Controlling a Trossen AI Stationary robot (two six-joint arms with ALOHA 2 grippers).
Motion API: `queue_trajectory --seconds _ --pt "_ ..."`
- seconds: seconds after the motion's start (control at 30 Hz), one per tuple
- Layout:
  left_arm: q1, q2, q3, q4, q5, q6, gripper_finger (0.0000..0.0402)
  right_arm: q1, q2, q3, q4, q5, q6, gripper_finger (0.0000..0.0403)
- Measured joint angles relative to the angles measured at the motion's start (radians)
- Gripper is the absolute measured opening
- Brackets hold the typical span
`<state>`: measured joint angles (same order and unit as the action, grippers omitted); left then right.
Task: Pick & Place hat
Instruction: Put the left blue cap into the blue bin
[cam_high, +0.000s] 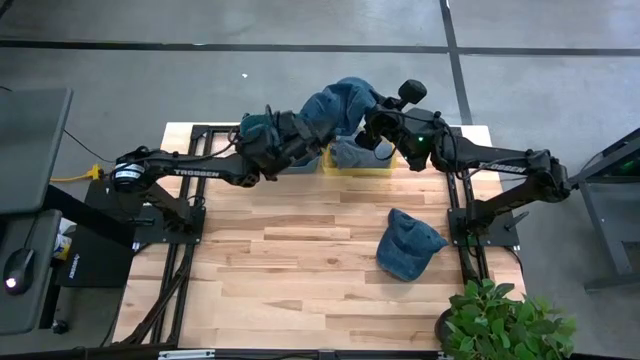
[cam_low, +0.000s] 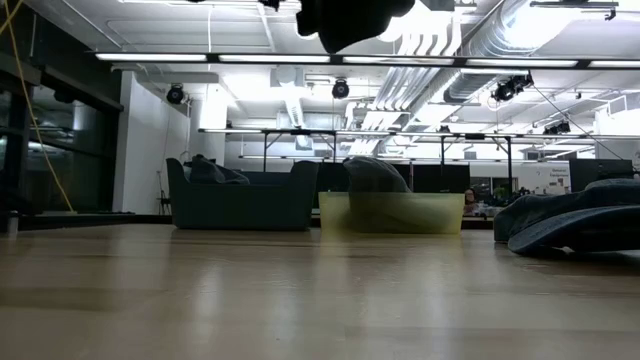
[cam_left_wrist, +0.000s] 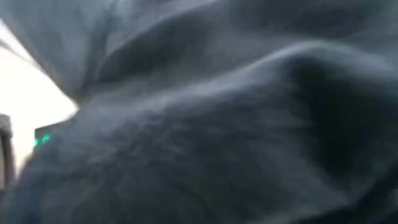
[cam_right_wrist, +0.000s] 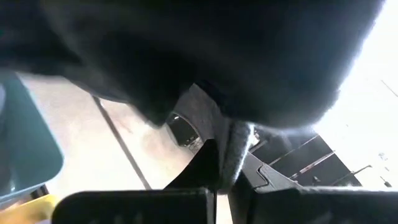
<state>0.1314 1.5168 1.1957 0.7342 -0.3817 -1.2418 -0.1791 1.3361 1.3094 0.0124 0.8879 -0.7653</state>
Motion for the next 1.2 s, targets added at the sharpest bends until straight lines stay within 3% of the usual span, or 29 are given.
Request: queue_trajectory --seconds 0.4,0.53,0.7,0.77,0.97,1.2 --pt "0.0 0.078 0.106 -0.017 0.006 0.006 0.0225 0.0 0.005 0.0 -0.075 -0.006 0.029 0.0005" --pt "0.0 0.078 0.103 -0.025 0.0 0.005 0.0165 0.0 0.005 0.0 -0.109 -0.006 0.036 0.0005" --pt "0.0 0.078 0.104 -0.035 0.004 0.034 0.0039 0.0 0.005 0.0 -0.128 -0.001 0.037 0.0005" --pt "0.0 0.078 0.104 -0.033 0.003 0.056 0.0014 0.0 0.005 0.0 -0.127 0.0 0.037 0.0005" --pt "0.0 0.078 0.104 -0.034 0.008 0.094 0.0009 0.001 0.005 0.0 -0.128 0.003 0.037 0.0007" --pt "0.005 0.078 0.104 -0.034 0.013 0.118 0.0008 0.001 0.006 0.0 -0.136 0.0 0.032 0.0073"
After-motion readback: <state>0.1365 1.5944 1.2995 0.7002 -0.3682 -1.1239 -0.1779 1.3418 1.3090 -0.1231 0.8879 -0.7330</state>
